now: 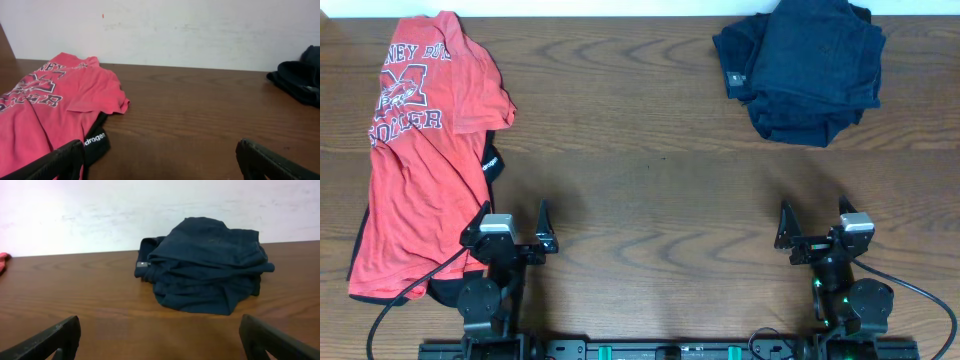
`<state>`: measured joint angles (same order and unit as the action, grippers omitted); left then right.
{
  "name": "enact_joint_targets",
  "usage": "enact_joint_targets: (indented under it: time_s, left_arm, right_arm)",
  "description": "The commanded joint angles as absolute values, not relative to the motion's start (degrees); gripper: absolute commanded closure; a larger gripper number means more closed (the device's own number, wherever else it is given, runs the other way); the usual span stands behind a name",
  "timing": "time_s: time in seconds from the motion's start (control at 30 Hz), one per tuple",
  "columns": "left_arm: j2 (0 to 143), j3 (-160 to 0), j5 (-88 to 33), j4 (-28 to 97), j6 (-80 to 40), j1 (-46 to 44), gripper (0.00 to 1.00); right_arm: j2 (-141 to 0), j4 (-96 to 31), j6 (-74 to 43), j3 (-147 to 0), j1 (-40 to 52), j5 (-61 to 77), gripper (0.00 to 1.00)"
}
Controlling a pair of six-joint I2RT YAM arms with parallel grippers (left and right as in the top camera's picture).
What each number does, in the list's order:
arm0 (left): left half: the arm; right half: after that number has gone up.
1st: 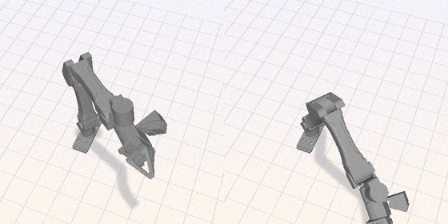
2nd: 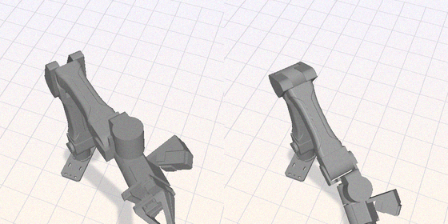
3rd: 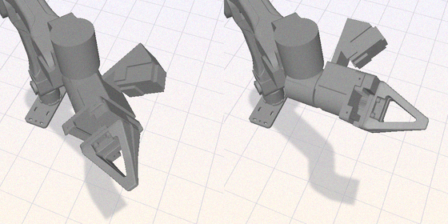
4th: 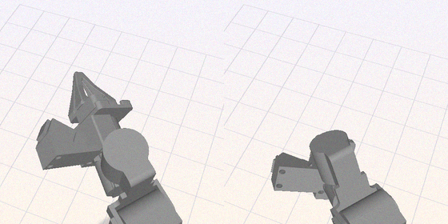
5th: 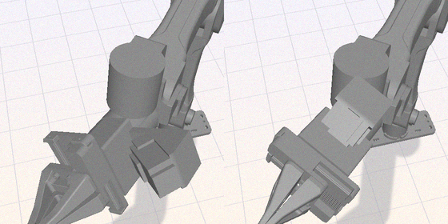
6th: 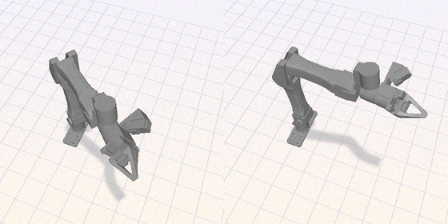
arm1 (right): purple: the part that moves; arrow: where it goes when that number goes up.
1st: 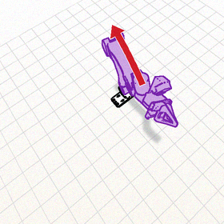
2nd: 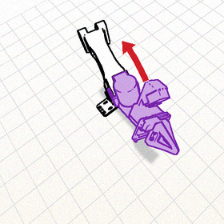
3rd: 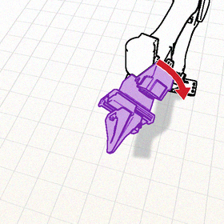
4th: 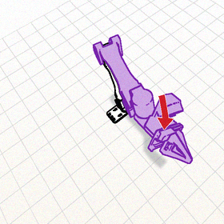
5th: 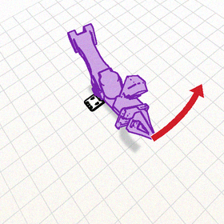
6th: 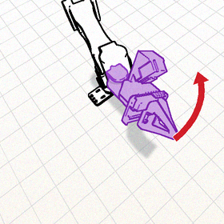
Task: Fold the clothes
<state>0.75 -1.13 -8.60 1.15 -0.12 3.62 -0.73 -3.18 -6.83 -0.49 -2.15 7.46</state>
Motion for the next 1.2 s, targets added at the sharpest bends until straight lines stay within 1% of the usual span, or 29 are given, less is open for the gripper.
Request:
enact_joint_targets:
  time_s: [0.0, 0.13, 0.3, 0.47, 0.6, 0.73, 0.87, 1.07, 1.17]
  left_arm:
    - [0.67, -0.23, -9.43, 3.20, 0.21, 3.84, 0.02]
    - [0.67, -0.23, -4.36, 3.20, 0.40, 3.86, 0.02]
    - [0.67, -1.04, -4.93, 1.48, -0.69, 3.84, 0.02]
    - [2.61, -6.63, -4.97, 2.20, -0.69, 3.84, 0.02]
    - [8.67, -14.09, -6.98, 5.56, -0.67, 3.84, 0.02]
    - [18.46, -22.31, -9.76, 8.64, -0.64, 3.84, 0.02]
    - [29.87, -31.88, -11.94, 13.26, -0.67, 3.84, 0.02]
    - [46.48, -47.22, -13.96, 25.87, -0.64, 3.84, 0.02]
    - [54.19, -53.95, -13.98, 32.21, -0.62, 3.84, 0.02]
  right_arm:
    - [-0.38, -2.04, -5.72, -0.32, -1.48, 3.62, 0.01]
    - [-0.38, 2.17, -5.69, -0.32, -1.48, 6.52, 0.01]
    - [-0.38, 5.50, -5.69, -0.38, -1.48, 10.31, 0.01]
    - [-0.97, 6.39, -5.67, -3.25, -1.48, 11.99, 0.01]
    - [-6.24, 6.24, -5.30, -8.43, -1.48, 13.45, 0.01]
    - [-17.45, 6.22, -3.92, -16.32, -1.48, 17.08, 0.01]
    - [-33.06, 5.26, -2.46, -27.35, -1.48, 22.33, 0.01]
    - [-56.25, -4.67, -0.05, -47.29, -1.48, 23.24, 0.01]
    - [-66.72, -11.25, 1.13, -57.25, -1.41, 27.20, 0.01]
